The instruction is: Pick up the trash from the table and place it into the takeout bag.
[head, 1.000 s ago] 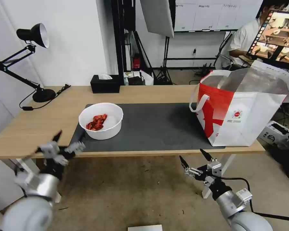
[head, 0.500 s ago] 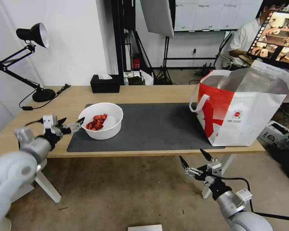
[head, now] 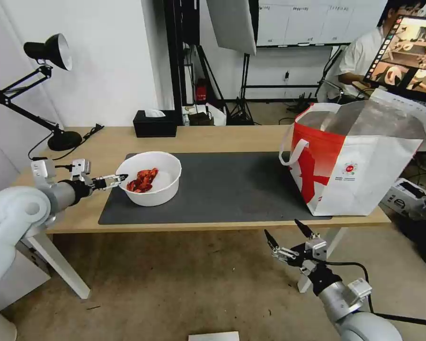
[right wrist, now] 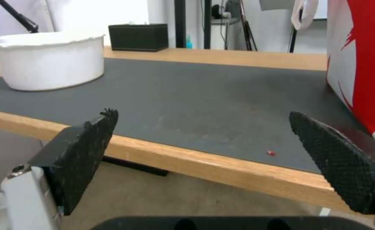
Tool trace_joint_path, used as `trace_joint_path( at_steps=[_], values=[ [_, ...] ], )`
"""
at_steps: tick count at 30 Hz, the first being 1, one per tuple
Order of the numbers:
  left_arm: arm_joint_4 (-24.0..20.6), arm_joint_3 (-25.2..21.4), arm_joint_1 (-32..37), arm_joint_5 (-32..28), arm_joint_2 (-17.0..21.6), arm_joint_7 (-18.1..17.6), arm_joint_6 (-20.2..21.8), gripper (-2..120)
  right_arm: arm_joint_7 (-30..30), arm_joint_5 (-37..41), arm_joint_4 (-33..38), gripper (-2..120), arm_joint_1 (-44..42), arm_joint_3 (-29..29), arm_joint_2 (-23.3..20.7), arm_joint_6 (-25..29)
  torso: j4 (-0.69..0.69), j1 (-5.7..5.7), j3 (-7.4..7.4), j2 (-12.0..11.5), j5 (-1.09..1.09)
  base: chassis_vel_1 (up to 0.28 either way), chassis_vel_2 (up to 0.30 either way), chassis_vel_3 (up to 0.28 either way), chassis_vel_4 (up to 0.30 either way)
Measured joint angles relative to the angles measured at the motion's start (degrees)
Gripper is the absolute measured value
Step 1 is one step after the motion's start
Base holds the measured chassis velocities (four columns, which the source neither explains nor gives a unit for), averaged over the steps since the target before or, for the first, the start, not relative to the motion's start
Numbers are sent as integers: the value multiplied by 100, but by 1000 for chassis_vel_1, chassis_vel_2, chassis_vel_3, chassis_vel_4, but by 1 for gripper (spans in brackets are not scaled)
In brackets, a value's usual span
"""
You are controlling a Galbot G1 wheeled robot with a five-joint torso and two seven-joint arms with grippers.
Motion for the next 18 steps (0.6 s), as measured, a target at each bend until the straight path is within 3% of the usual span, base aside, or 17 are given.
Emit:
trace_joint_path(
  at_steps=[9,18],
  values=[
    [167,373,-370,-15,-88,-40,50,100,0,0,0,100,0,0,0,0,0,0,0,0,0,0,0,0,0],
    [644,1044,-1031,-60,-238,-250,44,100,0,0,0,100,0,0,0,0,0,0,0,0,1,0,0,0,0]
  ],
)
